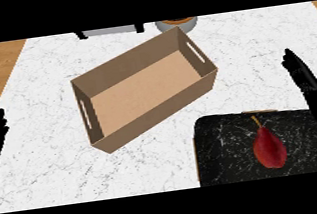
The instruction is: Pick the pear from the tray and place it in the cardboard box
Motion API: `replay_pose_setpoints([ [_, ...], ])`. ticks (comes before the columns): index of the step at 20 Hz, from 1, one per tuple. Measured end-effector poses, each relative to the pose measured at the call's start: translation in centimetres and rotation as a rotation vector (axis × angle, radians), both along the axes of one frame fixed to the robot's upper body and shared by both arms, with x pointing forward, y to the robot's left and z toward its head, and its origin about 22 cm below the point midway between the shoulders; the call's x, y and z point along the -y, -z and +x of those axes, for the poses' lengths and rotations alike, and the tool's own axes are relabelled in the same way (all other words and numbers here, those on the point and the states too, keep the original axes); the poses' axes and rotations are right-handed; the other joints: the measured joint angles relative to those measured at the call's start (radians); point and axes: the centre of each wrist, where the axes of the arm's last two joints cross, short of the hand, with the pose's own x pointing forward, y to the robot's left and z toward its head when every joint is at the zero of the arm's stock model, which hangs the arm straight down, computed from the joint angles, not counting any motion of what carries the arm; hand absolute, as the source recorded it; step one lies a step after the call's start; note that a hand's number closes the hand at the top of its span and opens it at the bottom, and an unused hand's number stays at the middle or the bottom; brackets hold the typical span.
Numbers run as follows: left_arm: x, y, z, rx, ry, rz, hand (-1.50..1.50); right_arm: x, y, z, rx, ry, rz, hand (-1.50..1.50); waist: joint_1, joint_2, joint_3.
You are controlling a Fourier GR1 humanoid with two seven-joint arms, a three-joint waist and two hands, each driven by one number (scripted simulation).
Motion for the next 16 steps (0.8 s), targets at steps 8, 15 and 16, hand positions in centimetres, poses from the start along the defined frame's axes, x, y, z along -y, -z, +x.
replay_pose_setpoints([
  [8, -0.6, -1.1, 0.6, 0.082, -0.014, 0.097, 0.00, 1.2, -1.6, 0.4, -0.063, -0.241, -0.047, -1.50, -0.036, 0.021, -0.036],
  [15, -0.2, 0.1, 1.3, 0.087, -0.006, 0.098, 0.00, 4.5, 5.1, -3.4, -0.076, -0.338, -0.020, -1.50, -0.051, 0.036, -0.031],
  [16, -0.1, 0.3, 1.4, 0.086, -0.003, 0.098, 0.00, 5.2, 5.6, -3.6, -0.065, -0.357, 0.015, -1.50, -0.050, 0.036, -0.031],
])
